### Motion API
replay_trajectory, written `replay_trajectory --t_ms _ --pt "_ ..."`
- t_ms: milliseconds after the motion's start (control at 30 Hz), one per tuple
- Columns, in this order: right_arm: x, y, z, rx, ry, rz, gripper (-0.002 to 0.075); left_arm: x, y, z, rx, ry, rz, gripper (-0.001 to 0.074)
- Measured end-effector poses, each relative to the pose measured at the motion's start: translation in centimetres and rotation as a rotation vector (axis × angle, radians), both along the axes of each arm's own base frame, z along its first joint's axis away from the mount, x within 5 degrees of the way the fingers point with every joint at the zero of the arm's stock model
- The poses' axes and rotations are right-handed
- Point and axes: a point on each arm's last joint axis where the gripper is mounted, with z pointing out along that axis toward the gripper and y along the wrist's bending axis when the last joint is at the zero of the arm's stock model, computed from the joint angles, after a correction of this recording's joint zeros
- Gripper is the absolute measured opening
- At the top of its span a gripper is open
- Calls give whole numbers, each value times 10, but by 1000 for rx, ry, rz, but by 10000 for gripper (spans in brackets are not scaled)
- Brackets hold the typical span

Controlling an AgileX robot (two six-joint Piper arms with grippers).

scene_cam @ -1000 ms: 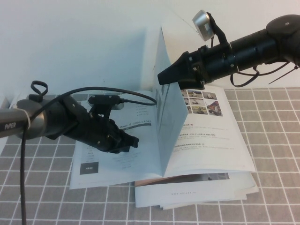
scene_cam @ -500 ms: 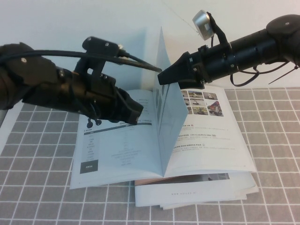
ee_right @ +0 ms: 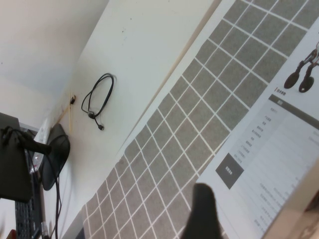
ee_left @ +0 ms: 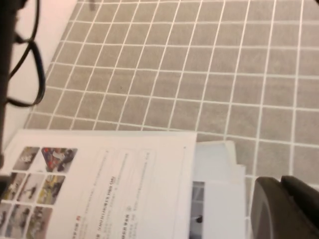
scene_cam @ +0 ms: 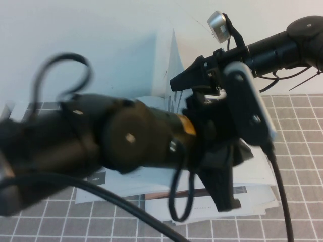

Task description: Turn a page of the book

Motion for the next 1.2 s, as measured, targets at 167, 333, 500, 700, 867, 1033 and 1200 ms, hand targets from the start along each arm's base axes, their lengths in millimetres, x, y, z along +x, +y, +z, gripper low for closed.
replay_trajectory --t_ms 167,333,500,700,867,1033,1200 --pt "0 0 0 0 -2 1 507 6 -23 -29 106 -83 -37 -4" --pt "0 0 0 0 -2 1 507 18 -31 -53 171 -86 -4 -4" --pt "0 0 0 0 -2 1 507 27 -32 -68 224 -82 49 -4" --pt "0 0 0 0 -2 1 507 33 -30 -72 238 -73 133 -4" --pt "0 0 0 0 -2 1 507 37 -24 -77 264 -33 243 -4" --pt "0 0 0 0 -2 1 507 42 -17 -79 277 -7 377 -4" --pt "0 0 0 2 -1 0 507 46 -9 -78 283 -7 495 -4"
